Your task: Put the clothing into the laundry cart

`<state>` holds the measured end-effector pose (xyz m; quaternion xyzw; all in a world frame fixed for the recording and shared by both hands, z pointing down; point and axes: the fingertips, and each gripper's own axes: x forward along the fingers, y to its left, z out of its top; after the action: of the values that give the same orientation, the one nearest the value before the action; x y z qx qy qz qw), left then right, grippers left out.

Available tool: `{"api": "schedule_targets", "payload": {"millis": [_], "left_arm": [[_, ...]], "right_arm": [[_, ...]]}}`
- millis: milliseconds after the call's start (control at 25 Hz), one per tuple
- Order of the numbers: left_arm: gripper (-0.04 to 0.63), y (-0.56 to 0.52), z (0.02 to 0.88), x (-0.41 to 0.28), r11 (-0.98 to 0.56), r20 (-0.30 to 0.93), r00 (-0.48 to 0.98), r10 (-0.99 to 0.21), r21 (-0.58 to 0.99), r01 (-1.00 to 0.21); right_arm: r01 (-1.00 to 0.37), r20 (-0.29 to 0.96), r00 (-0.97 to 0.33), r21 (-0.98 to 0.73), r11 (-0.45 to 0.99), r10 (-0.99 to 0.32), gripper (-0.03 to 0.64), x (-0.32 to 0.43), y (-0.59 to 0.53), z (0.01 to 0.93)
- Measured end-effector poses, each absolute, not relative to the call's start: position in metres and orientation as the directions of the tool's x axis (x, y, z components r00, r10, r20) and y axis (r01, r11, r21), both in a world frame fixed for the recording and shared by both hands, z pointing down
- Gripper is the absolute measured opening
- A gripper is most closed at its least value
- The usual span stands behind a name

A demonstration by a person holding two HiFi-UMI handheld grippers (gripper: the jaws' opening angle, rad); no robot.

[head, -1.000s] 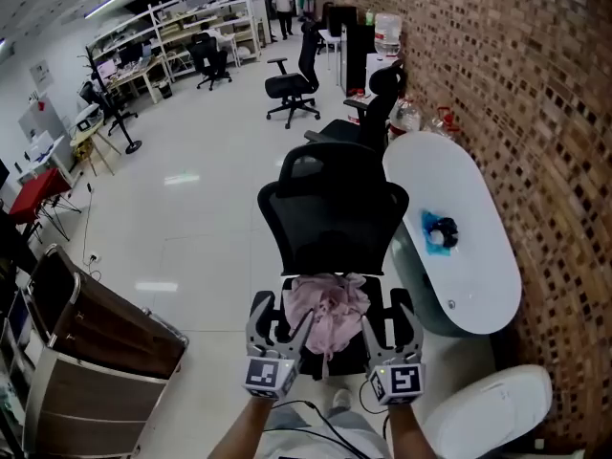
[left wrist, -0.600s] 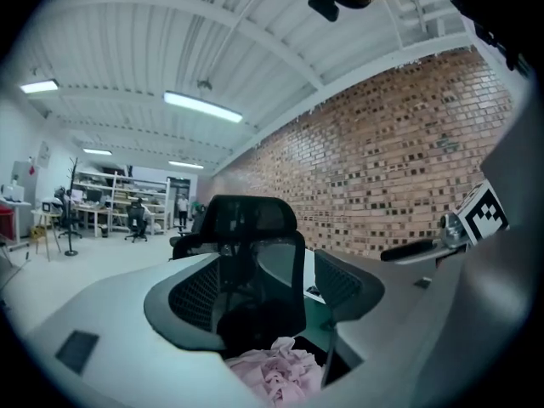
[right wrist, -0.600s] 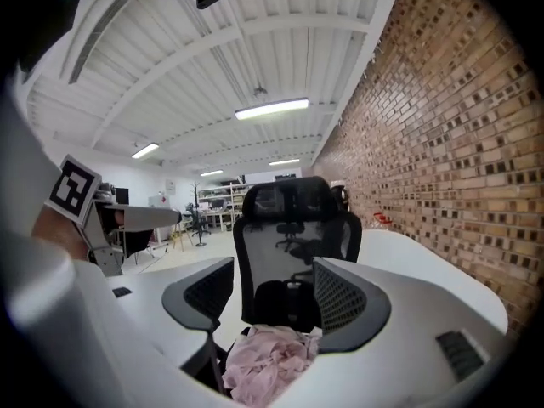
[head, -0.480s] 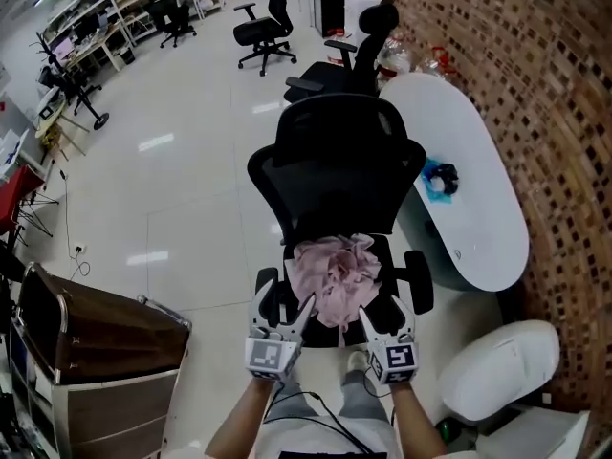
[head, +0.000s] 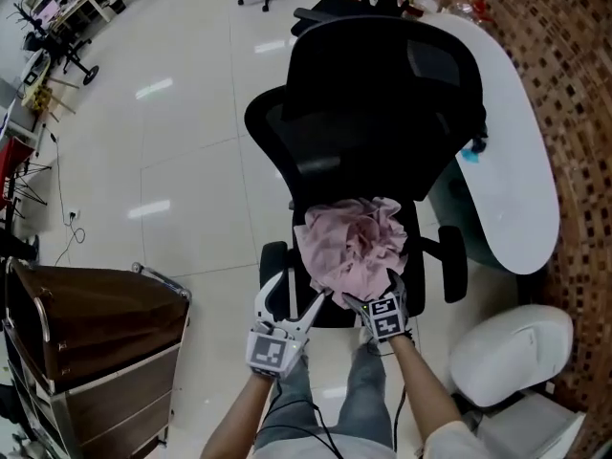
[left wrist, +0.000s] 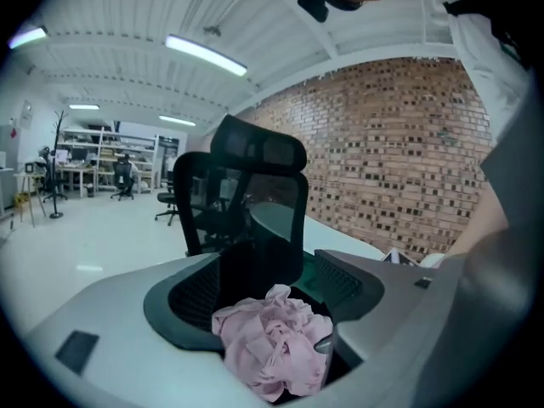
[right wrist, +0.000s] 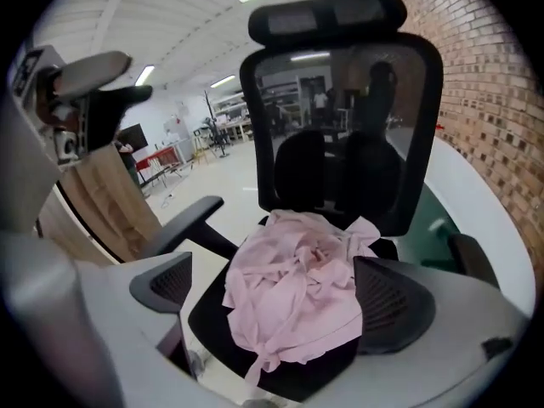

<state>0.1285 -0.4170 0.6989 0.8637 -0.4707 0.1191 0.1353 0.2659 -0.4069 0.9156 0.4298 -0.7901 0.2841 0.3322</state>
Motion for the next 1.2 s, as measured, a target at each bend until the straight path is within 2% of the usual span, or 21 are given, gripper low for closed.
{"api": "schedule_targets", "payload": {"millis": [240, 440, 680, 840, 920, 1120, 1200], "left_arm": [[0.330, -0.427, 0.740, 0.120, -0.496, 0.378, 0.515, -0.769, 0.155, -0.854], [0.330, -0.431, 0.762, 0.124, -0.506, 0.394, 0.531, -0.751, 0.173, -0.845], [0.330, -0.438, 0.773, 0.112, -0.493, 0.383, 0.522, -0.762, 0.180, -0.851], [0.330, -0.440, 0.781, 0.103, -0.479, 0.390, 0.508, -0.768, 0.177, -0.860], [0.330, -0.437, 0.782, 0.101, -0.482, 0.394, 0.507, -0.766, 0.169, -0.860], [0.330, -0.428, 0.777, 0.102, -0.464, 0.384, 0.499, -0.777, 0.185, -0.866], [0.330, -0.423, 0.773, 0.103, -0.461, 0.383, 0.496, -0.780, 0.185, -0.868]], "right_arm": [[-0.858, 0.882, -0.335, -0.140, 0.494, -0.331, 0.637, 0.260, -0.436, 1.040], [-0.887, 0.930, -0.223, -0.069, 0.456, -0.292, 0.640, 0.268, -0.464, 1.110], [-0.884, 0.931, -0.292, -0.176, 0.433, -0.218, 0.640, 0.255, -0.462, 1.161], [-0.874, 0.920, -0.335, -0.223, 0.432, -0.204, 0.610, 0.250, -0.464, 1.172], [-0.860, 0.909, -0.374, -0.265, 0.436, -0.186, 0.538, 0.249, -0.454, 1.177], [-0.842, 0.882, -0.439, -0.338, 0.421, -0.169, 0.256, 0.238, -0.443, 1.160], [-0.836, 0.864, -0.469, -0.367, 0.407, -0.182, 0.197, 0.233, -0.441, 1.149]]}}
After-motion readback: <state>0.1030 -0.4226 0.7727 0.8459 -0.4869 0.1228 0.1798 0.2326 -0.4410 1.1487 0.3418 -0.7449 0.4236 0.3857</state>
